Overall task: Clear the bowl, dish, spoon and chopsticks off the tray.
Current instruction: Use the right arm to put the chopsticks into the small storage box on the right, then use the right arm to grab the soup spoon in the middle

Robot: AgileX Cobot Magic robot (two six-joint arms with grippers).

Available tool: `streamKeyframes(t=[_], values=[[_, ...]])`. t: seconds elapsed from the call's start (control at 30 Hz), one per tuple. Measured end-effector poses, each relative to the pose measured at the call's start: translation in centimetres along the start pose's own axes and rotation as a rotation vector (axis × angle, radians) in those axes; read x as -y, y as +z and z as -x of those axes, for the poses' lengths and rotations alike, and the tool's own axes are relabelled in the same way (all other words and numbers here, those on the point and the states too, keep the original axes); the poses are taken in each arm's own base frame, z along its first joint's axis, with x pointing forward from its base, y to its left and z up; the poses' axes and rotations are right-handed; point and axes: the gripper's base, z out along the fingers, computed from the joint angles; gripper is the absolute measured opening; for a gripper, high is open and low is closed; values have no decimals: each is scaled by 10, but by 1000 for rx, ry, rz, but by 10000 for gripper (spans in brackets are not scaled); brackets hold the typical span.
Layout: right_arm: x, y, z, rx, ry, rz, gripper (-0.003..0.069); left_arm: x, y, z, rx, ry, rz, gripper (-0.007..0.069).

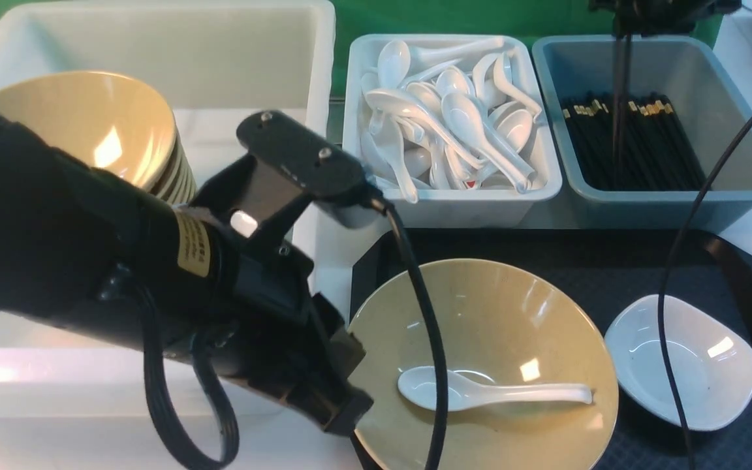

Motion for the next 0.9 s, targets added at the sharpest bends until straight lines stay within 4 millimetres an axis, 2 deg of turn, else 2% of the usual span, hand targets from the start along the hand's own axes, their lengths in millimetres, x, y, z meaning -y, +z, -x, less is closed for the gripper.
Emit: streamKeyframes(t=[0.1,0.17,0.23,0.27,0.33,0.37,0.4,0.43,0.5,0.53,0.6,0.7,0.73,0.77,0.9], values=[[-3,-18,-6,-112,-108,-14,512,0,-12,11,45,26,24,-11],[-8,-35,-8,-161,-191,-9,541,0,-23,19,73,44,42,-11],[-21,-61,-6,-166,-295,18,556,-1,-40,31,118,74,78,-11],[-22,-68,-5,-156,-302,22,557,-1,-40,30,115,76,82,-11],[-46,-113,-3,-100,-386,105,559,-2,-61,39,145,105,128,-11],[-60,-130,-6,-84,-429,157,559,-3,-66,40,142,116,152,-11],[-63,-138,-6,-72,-434,171,559,-4,-68,39,136,117,158,-11],[-84,-165,-15,-54,-513,240,559,-5,-72,34,110,118,179,-11],[-106,-198,-31,-34,-615,311,559,-5,-77,24,88,105,186,-11],[-114,-208,-40,-38,-655,337,559,-5,-80,17,82,98,185,-11],[-127,-223,-58,-58,-721,383,559,-5,-84,4,78,88,185,-11],[-138,-231,-88,-122,-797,423,559,-4,-88,-18,74,58,184,-11],[-139,-235,-102,-154,-829,436,559,-4,-93,-34,86,33,183,-11],[-139,-234,-117,-195,-863,443,560,-3,-99,-49,107,10,181,-11],[-140,-219,-162,-333,-996,461,559,-2,-104,-83,135,-50,174,-11]])
